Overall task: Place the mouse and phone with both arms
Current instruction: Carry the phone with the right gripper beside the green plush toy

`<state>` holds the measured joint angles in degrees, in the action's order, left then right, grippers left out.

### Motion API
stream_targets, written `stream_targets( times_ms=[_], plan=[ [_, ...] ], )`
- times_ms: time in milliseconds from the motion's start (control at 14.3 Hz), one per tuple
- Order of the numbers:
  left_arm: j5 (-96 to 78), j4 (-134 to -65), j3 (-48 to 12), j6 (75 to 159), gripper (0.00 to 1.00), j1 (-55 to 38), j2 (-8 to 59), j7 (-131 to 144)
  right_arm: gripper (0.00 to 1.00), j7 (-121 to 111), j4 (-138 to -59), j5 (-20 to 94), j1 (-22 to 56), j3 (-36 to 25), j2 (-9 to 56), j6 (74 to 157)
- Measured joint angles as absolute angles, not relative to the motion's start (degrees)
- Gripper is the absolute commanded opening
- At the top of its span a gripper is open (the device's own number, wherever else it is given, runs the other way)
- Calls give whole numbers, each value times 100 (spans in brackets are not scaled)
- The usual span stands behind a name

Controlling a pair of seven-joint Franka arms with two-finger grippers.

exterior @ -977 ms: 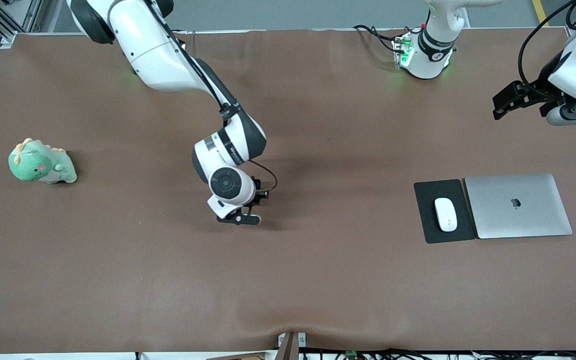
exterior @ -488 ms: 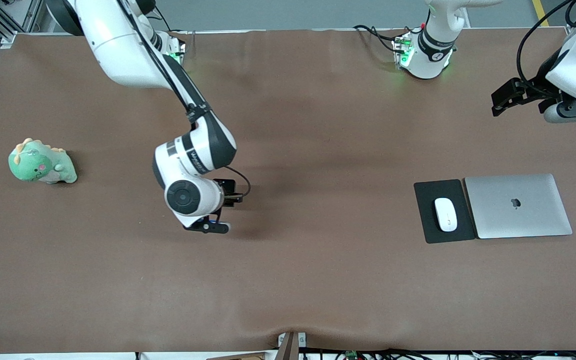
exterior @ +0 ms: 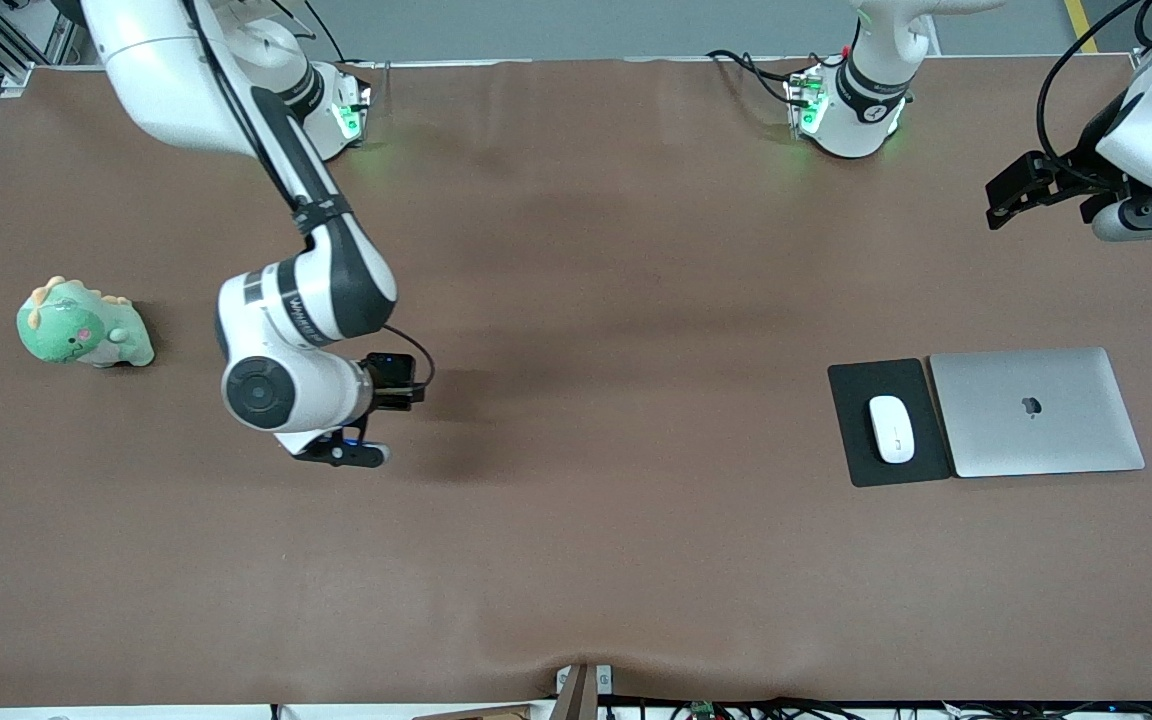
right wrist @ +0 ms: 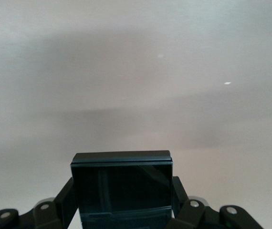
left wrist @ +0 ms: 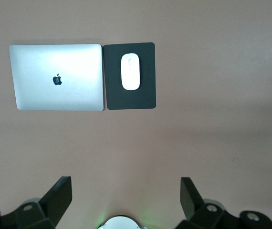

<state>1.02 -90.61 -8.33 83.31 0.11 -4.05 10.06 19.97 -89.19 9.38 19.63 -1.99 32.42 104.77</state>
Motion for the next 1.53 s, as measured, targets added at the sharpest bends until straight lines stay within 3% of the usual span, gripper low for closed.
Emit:
stream_targets(
  times_ms=[209,558,1186,1535],
  plan=[
    [102,-9060,-834,8331,100,11,-406,1007,0,1783,-9350,751,1696,-207,3039,10635],
    [102,-9060,-834,8329,100,12,-407,1007,0,1165,-10641,225,1150,-220,2866,12031],
    [102,-9060,-838,8329,100,9,-407,1010,0,51,-11609,-25,40,-268,2421,12190],
    [102,-9060,-838,8329,100,9,-407,1010,0,-834,-12199,-27,-365,-268,2398,12984]
  ],
)
